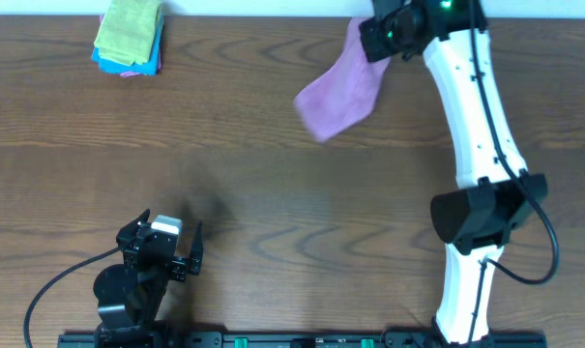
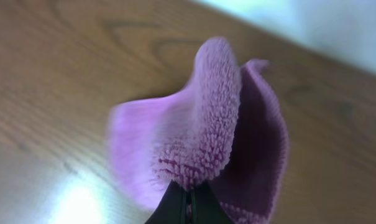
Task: Fold the cloth
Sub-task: 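Regrasp the pink cloth corner with the right gripper and lift it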
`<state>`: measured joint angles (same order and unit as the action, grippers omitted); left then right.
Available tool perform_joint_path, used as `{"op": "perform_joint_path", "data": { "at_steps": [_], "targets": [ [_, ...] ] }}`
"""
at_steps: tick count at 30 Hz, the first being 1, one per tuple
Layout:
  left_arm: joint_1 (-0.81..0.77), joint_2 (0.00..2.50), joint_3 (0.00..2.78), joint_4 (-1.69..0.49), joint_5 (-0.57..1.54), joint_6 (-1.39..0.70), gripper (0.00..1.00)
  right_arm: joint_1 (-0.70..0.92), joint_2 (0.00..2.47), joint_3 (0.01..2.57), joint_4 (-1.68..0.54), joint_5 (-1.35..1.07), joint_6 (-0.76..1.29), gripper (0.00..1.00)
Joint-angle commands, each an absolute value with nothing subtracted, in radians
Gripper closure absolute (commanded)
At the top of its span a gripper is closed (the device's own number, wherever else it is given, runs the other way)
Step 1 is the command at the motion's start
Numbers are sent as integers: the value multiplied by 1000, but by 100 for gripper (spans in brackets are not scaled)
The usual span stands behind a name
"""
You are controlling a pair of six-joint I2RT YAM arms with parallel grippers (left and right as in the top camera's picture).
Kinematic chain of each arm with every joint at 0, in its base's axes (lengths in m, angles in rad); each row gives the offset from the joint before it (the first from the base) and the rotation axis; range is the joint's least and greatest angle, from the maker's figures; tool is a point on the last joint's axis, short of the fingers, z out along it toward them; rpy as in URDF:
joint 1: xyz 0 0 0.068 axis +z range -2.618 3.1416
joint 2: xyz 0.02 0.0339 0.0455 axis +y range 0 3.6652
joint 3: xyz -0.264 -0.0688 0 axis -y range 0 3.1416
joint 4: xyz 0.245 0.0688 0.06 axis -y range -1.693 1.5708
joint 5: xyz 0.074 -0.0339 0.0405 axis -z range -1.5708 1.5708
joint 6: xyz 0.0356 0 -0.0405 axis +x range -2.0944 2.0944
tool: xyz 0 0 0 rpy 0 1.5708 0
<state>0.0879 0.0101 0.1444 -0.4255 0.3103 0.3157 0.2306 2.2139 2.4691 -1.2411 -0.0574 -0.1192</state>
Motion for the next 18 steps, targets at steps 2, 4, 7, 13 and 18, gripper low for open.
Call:
{"op": "perform_joint_path", "data": {
  "at_steps": [2, 4, 7, 13, 18],
  "targets": [
    [85, 4, 125, -432, 311, 329, 5, 327, 2216, 2492, -1407, -194, -68, 99],
    [85, 4, 125, -432, 311, 329, 5, 421, 2217, 2452, -1517, -390, -136, 90],
    [85, 4, 125, -432, 311, 329, 5, 539, 2217, 2408, -1578, -335, -308, 55],
    [85, 4, 125, -432, 311, 329, 5, 570, 2224, 2334, -1453, -113, -246, 32],
    [85, 4, 125, -432, 311, 329, 5, 442, 2228, 2107, -1325, -23, -97, 39]
  ]
}}
